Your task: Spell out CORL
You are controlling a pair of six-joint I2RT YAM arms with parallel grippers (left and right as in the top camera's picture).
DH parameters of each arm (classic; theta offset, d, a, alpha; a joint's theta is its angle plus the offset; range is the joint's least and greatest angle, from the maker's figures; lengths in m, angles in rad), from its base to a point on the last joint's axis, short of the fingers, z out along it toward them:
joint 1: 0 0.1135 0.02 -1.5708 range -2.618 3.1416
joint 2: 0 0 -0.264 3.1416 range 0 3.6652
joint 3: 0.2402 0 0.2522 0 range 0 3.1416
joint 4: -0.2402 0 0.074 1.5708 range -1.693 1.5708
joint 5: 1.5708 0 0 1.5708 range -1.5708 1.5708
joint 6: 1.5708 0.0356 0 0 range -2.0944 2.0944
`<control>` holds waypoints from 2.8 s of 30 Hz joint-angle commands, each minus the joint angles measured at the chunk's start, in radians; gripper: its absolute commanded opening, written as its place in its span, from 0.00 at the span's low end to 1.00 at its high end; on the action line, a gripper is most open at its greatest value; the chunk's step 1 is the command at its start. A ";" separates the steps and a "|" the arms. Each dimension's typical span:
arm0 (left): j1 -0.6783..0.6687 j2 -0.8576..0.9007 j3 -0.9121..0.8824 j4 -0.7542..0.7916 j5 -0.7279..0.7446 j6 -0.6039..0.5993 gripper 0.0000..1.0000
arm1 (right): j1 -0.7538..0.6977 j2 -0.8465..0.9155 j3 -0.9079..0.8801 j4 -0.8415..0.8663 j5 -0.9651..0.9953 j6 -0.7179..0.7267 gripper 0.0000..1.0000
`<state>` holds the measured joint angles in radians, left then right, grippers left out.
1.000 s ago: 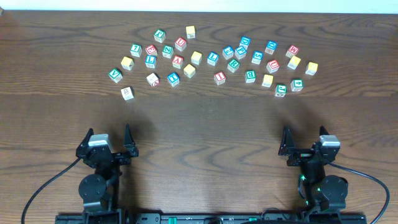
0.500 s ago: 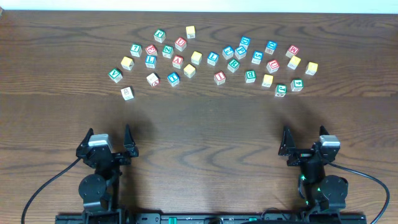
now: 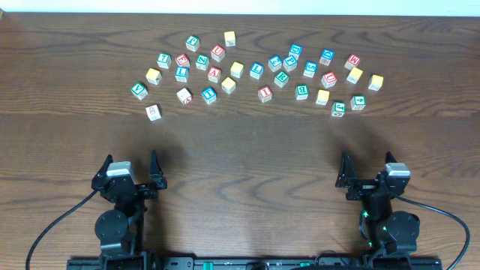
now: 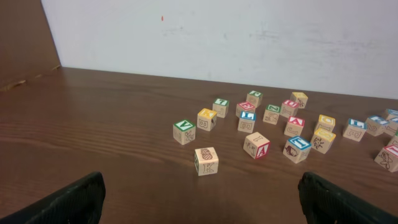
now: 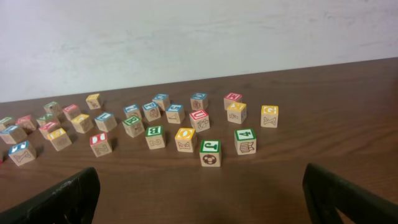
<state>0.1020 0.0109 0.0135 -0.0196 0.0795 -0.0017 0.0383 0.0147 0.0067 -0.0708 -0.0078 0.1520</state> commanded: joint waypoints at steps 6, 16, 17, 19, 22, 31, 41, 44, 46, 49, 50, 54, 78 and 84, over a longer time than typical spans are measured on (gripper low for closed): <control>0.003 -0.007 -0.010 -0.044 0.014 0.009 0.98 | -0.004 -0.006 -0.001 -0.004 -0.003 0.008 0.99; 0.003 -0.007 -0.010 -0.044 0.014 0.009 0.97 | -0.004 -0.006 -0.001 -0.004 -0.002 0.008 0.99; 0.003 -0.007 -0.010 -0.044 0.014 0.009 0.98 | -0.004 -0.006 -0.001 -0.004 -0.002 0.008 0.99; 0.003 -0.007 -0.010 -0.044 0.014 0.008 0.97 | -0.004 -0.006 -0.001 -0.004 -0.002 0.008 0.99; 0.003 -0.007 -0.010 -0.043 0.014 0.008 0.98 | -0.004 -0.006 -0.001 -0.003 -0.006 0.008 0.99; 0.003 -0.007 0.006 -0.010 0.014 0.008 0.98 | -0.004 -0.006 -0.001 0.038 -0.020 0.008 0.99; 0.003 0.087 0.146 -0.011 0.027 0.009 0.98 | -0.004 0.008 0.042 0.100 -0.067 -0.020 0.99; 0.003 0.179 0.226 -0.013 0.069 0.009 0.98 | -0.004 0.039 0.081 0.092 -0.087 -0.030 0.99; 0.003 0.259 0.299 -0.032 0.096 0.009 0.98 | -0.004 0.077 0.126 0.075 -0.093 -0.031 0.99; 0.003 0.374 0.413 -0.083 0.120 0.010 0.98 | -0.005 0.155 0.205 0.056 -0.107 -0.038 0.99; 0.003 0.413 0.454 -0.106 0.120 0.009 0.98 | -0.005 0.192 0.241 0.046 -0.108 -0.038 0.99; 0.003 0.574 0.639 -0.222 0.123 0.020 0.98 | -0.005 0.340 0.385 -0.009 -0.107 -0.038 0.99; -0.101 1.419 1.528 -0.745 0.119 0.072 0.98 | -0.005 1.280 1.360 -0.658 -0.170 -0.153 0.99; -0.102 1.579 1.758 -0.877 0.119 0.067 0.98 | -0.005 1.423 1.515 -0.758 -0.231 -0.267 0.99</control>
<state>0.0036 1.5417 1.6665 -0.8612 0.1894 0.0753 0.0383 1.3949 1.4567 -0.8024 -0.1997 -0.0463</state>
